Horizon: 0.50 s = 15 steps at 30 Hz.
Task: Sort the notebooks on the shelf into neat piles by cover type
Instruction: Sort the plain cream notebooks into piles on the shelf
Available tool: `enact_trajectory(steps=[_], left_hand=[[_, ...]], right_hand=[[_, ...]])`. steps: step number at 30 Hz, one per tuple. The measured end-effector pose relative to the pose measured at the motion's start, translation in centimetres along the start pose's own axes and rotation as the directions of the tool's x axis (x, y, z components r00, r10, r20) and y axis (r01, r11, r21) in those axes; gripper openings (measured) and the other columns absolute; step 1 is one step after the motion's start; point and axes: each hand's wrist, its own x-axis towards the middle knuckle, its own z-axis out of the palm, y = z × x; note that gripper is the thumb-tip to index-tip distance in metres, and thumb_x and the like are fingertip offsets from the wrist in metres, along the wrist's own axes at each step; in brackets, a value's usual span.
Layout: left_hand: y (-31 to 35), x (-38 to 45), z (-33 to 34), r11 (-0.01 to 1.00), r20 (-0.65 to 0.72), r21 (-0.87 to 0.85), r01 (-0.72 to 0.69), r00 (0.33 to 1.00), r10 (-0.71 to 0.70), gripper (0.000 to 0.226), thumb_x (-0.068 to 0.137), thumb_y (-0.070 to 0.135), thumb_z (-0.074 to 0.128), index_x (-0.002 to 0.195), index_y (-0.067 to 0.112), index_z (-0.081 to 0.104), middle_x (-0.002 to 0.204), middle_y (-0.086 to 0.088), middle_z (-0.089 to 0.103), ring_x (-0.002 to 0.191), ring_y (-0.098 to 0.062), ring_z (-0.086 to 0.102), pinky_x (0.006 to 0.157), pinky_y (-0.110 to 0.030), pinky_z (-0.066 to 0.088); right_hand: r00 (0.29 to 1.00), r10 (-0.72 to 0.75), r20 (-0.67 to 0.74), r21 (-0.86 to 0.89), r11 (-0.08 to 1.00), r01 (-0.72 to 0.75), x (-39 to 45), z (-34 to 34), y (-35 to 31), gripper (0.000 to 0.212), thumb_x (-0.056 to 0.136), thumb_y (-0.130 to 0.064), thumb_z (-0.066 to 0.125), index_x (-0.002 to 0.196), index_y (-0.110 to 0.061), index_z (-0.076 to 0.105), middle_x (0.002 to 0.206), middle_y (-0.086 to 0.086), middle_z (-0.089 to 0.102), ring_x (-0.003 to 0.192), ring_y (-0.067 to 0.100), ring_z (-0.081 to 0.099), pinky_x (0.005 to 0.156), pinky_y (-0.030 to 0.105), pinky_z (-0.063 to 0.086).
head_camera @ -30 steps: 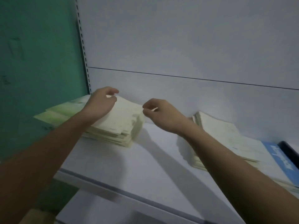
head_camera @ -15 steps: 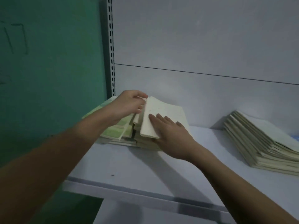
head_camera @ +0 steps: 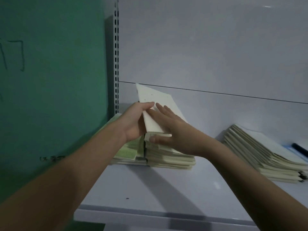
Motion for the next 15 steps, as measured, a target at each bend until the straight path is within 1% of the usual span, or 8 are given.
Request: enact_trajectory(steps=[1, 2, 5, 7, 9, 11, 13, 15], left_hand=[[-0.2, 0.0, -0.3, 1.0, -0.009, 0.002, -0.021, 1.0, 0.021, 0.023, 0.099, 0.021, 0.052, 0.118, 0.016, 0.062, 0.105, -0.007, 0.073, 0.09, -0.024, 0.071, 0.078, -0.039, 0.058], [-0.4, -0.1, -0.5, 0.999, -0.023, 0.0, -0.043, 0.999, 0.043, 0.025, 0.099, 0.019, 0.051, 0.123, 0.02, 0.058, 0.11, -0.007, 0.072, 0.096, -0.025, 0.069, 0.079, -0.041, 0.058], [-0.4, -0.1, -1.9, 0.996, -0.101, 0.014, -0.087, 0.991, 0.088, 0.03, 0.101, 0.015, 0.047, 0.13, 0.022, 0.052, 0.115, -0.007, 0.069, 0.098, -0.025, 0.066, 0.069, -0.038, 0.059], [-0.3, -0.1, -3.3, 0.997, -0.163, 0.036, -0.067, 0.984, 0.072, 0.026, 0.101, 0.016, 0.046, 0.127, 0.018, 0.051, 0.111, -0.009, 0.068, 0.091, -0.024, 0.066, 0.054, -0.032, 0.058], [0.1, 0.1, -4.5, 0.998, -0.219, 0.054, -0.03, 0.975, 0.041, 0.02, 0.1, 0.018, 0.047, 0.12, 0.014, 0.05, 0.102, -0.01, 0.066, 0.083, -0.022, 0.065, 0.047, -0.028, 0.055], [0.4, 0.2, -5.3, 0.998, -0.245, 0.06, -0.008, 0.969, 0.023, 0.02, 0.099, 0.018, 0.047, 0.117, 0.012, 0.05, 0.093, -0.009, 0.065, 0.078, -0.021, 0.063, 0.047, -0.027, 0.055], [0.5, 0.3, -5.9, 0.998, -0.268, 0.061, -0.006, 0.963, 0.022, 0.022, 0.099, 0.018, 0.047, 0.12, 0.011, 0.05, 0.091, -0.008, 0.064, 0.076, -0.021, 0.063, 0.043, -0.025, 0.053], [0.4, 0.4, -6.3, 0.998, -0.278, 0.066, -0.007, 0.96, 0.025, 0.022, 0.099, 0.017, 0.047, 0.12, 0.012, 0.049, 0.09, -0.008, 0.064, 0.075, -0.02, 0.062, 0.039, -0.024, 0.051]], right_hand=[[0.999, 0.022, 0.041, 0.016, 1.0, -0.022, -0.2, 0.2, 0.5, 0.092, 0.086, -0.053, 0.06, 0.149, -0.046, -0.006, 0.161, -0.013, -0.013, 0.147, 0.009, -0.013, 0.118, 0.032, 0.004], [0.997, 0.06, 0.052, 0.056, 0.996, -0.063, -0.5, 0.6, 1.2, 0.102, 0.082, -0.057, 0.063, 0.149, -0.045, -0.012, 0.159, -0.016, -0.017, 0.147, 0.009, -0.014, 0.12, 0.034, 0.004], [0.971, 0.236, 0.016, 0.306, 0.924, -0.23, -1.3, 1.1, 3.1, 0.119, 0.073, -0.058, 0.072, 0.151, -0.036, -0.016, 0.16, -0.017, -0.006, 0.147, 0.009, 0.004, 0.12, 0.039, 0.017], [0.951, 0.302, 0.062, 0.344, 0.888, -0.305, -1.8, 1.3, 3.8, 0.119, 0.071, -0.062, 0.073, 0.152, -0.035, -0.01, 0.161, -0.017, 0.002, 0.146, 0.008, 0.011, 0.119, 0.039, 0.019], [0.942, 0.308, 0.137, 0.237, 0.913, -0.333, -2.1, 2.0, 4.3, 0.11, 0.073, -0.072, 0.064, 0.154, -0.034, 0.0, 0.16, -0.015, 0.009, 0.147, 0.01, 0.013, 0.12, 0.041, 0.018], [0.919, 0.333, 0.209, 0.053, 0.935, -0.351, -2.4, 2.7, 4.0, 0.087, 0.087, -0.065, 0.052, 0.155, -0.029, 0.011, 0.16, -0.01, 0.014, 0.147, 0.014, 0.013, 0.12, 0.036, 0.012], [0.924, 0.34, 0.176, -0.05, 0.94, -0.337, -2.7, 2.8, 3.4, 0.069, 0.095, -0.054, 0.045, 0.153, -0.026, 0.021, 0.158, -0.005, 0.023, 0.145, 0.015, 0.02, 0.116, 0.03, 0.016], [0.947, 0.303, 0.109, -0.127, 0.949, -0.289, -3.3, 2.3, 2.5, 0.057, 0.098, -0.047, 0.042, 0.148, -0.021, 0.035, 0.15, 0.001, 0.04, 0.136, 0.019, 0.037, 0.11, 0.03, 0.027]])
